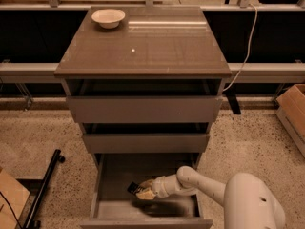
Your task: Place rxbar chocolate into bottom drawer
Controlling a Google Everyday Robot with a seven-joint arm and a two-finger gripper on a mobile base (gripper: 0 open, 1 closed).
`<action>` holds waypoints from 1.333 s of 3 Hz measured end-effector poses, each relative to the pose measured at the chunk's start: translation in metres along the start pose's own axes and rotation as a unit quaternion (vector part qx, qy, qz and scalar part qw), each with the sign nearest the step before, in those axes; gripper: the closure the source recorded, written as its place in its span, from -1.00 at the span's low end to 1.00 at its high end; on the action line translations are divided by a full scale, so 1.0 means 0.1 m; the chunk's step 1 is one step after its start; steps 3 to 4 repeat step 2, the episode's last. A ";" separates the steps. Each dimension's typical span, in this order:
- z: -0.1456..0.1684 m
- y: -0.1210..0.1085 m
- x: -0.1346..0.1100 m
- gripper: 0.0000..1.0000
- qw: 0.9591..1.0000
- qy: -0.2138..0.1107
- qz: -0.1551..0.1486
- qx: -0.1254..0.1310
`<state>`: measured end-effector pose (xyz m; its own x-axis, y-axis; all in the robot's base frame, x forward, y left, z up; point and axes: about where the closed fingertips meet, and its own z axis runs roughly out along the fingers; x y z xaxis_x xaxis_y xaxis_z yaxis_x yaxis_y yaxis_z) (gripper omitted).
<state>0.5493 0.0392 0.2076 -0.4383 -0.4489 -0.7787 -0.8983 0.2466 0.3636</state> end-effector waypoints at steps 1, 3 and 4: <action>0.03 -0.17 0.10 -0.67 1.000 0.000 0.006 0.003; 0.06 -0.14 0.10 -1.00 1.000 0.001 0.006 0.000; 0.06 -0.14 0.10 -1.00 1.000 0.001 0.006 0.000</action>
Offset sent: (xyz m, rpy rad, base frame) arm 0.0081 -0.0050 -0.0146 -0.0020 0.0095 -0.0072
